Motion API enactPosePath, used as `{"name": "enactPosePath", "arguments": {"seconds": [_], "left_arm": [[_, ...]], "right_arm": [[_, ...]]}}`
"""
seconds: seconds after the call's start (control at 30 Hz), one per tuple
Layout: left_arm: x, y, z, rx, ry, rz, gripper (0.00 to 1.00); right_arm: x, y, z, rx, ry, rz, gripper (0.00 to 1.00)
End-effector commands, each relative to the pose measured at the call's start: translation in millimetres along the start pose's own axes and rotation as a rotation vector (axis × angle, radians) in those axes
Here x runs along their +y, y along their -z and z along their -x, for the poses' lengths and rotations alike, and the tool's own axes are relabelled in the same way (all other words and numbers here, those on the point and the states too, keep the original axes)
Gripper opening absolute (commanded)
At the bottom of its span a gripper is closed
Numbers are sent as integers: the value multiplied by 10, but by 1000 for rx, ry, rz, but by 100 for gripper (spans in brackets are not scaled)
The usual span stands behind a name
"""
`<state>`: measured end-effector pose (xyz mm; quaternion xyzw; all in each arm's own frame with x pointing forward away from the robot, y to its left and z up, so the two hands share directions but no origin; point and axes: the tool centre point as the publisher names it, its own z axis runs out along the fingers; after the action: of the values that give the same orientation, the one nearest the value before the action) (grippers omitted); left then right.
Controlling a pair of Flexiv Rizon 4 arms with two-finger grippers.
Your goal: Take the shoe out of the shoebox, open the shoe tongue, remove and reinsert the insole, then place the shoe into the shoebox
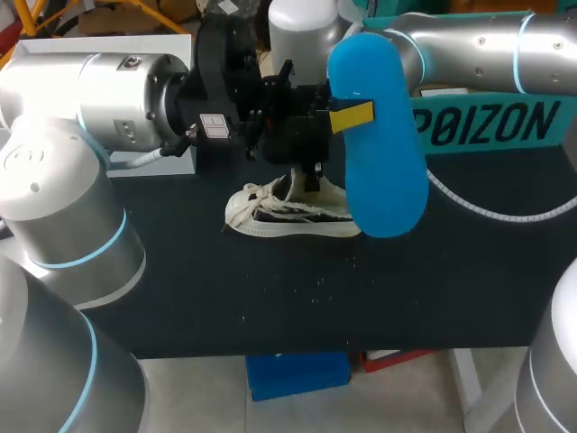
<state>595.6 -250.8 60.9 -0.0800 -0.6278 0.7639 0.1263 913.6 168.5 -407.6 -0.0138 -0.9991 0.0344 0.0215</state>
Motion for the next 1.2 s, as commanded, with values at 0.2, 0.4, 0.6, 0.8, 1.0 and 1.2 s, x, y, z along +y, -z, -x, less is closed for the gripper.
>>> {"name": "enactPosePath", "arguments": {"seconds": [0.2,0.4,0.6,0.8,1.0,1.2], "left_arm": [[15,-14,-6,-3,-1,-2,0],[15,-14,-6,-3,-1,-2,0],[15,-14,-6,-3,-1,-2,0],[15,-14,-6,-3,-1,-2,0],[15,-14,-6,-3,-1,-2,0],[15,-14,-6,-3,-1,-2,0]], "right_arm": [[-107,321,-51,-12,-133,-71,0],[-455,908,19,14,-531,-45,0],[-665,1029,-3,7,-1087,-49,0],[-644,999,-80,-9,-1456,-25,0],[-503,954,-102,-28,-1643,12,0],[-409,846,-114,-70,-1706,14,0]]}}
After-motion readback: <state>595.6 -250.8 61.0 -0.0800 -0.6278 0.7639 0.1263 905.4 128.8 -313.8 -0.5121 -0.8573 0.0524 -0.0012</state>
